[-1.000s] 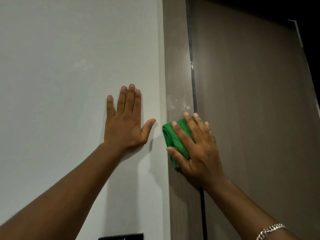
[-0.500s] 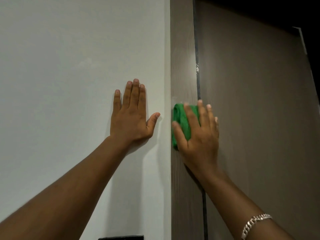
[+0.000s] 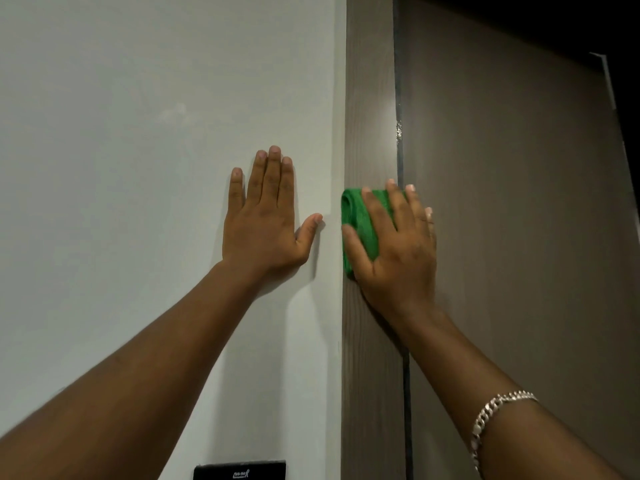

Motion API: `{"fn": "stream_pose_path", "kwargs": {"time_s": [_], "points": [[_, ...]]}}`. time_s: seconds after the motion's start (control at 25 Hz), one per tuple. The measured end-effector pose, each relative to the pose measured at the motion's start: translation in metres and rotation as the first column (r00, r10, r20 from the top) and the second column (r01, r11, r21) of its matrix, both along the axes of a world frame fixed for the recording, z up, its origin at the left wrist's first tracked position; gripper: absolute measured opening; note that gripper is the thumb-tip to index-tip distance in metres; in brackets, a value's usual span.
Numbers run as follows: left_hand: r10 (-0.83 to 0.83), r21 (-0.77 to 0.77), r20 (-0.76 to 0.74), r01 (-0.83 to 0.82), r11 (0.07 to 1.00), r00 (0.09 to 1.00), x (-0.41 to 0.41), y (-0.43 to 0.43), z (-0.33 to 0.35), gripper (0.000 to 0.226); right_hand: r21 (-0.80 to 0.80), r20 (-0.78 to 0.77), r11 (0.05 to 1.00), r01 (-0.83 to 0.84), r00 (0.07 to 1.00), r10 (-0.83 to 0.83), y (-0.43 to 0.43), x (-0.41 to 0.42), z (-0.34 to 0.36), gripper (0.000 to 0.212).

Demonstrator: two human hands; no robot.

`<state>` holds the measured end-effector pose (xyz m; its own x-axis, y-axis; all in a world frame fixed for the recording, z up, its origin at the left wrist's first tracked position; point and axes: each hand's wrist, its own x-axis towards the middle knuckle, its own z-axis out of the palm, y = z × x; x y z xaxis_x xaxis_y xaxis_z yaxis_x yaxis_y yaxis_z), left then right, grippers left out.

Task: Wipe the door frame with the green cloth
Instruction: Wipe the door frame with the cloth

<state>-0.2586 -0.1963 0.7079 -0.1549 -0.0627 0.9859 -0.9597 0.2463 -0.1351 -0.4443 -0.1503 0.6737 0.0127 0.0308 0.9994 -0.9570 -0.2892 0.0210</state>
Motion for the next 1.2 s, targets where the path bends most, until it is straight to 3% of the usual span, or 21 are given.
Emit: {"fn": "stream_pose_path", "kwargs": {"time_s": [0.08, 0.16, 0.4, 0.72, 0.88, 1.0, 1.2], "points": [[0.002, -0.003, -0.018, -0.002, 1.000, 1.000, -0.002, -0.001, -0.002, 0.084, 0.027, 0.147, 0.999, -0.017, 0.989, 0.013, 0.001, 0.013, 0.025, 0.058], [0.000, -0.008, -0.028, 0.000, 1.000, 1.000, -0.002, -0.001, -0.003, 0.083, 0.056, 0.173, 0.998, -0.005, 0.985, -0.005, 0.002, 0.020, 0.053, 0.058], [-0.045, 0.013, -0.026, 0.045, 0.999, 0.999, 0.001, 0.002, -0.002, 0.078, 0.024, 0.031, 0.999, 0.047, 0.998, -0.048, -0.002, 0.010, 0.063, 0.060], [-0.297, 0.090, -0.020, 0.298, 0.950, 0.955, 0.005, 0.022, -0.020, 0.066, 0.035, -0.150, 0.997, 0.066, 0.987, -0.061, 0.005, 0.004, -0.003, 0.067], [-0.499, 0.182, -0.144, 0.518, 0.836, 0.855, -0.016, 0.048, -0.075, 0.070, 0.133, -0.131, 0.990, 0.053, 0.991, -0.036, 0.013, 0.006, -0.050, 0.073], [-0.546, 0.311, -0.212, 0.585, 0.749, 0.811, -0.032, 0.066, -0.126, 0.068, 0.199, -0.117, 0.979, -0.045, 0.991, 0.069, 0.022, 0.006, -0.086, 0.077], [-0.567, 0.249, -0.637, 0.835, 0.490, 0.522, -0.060, 0.102, -0.174, 0.047, 0.415, -0.082, 0.872, -0.260, 0.944, 0.320, 0.043, -0.005, -0.151, 0.087]]}}
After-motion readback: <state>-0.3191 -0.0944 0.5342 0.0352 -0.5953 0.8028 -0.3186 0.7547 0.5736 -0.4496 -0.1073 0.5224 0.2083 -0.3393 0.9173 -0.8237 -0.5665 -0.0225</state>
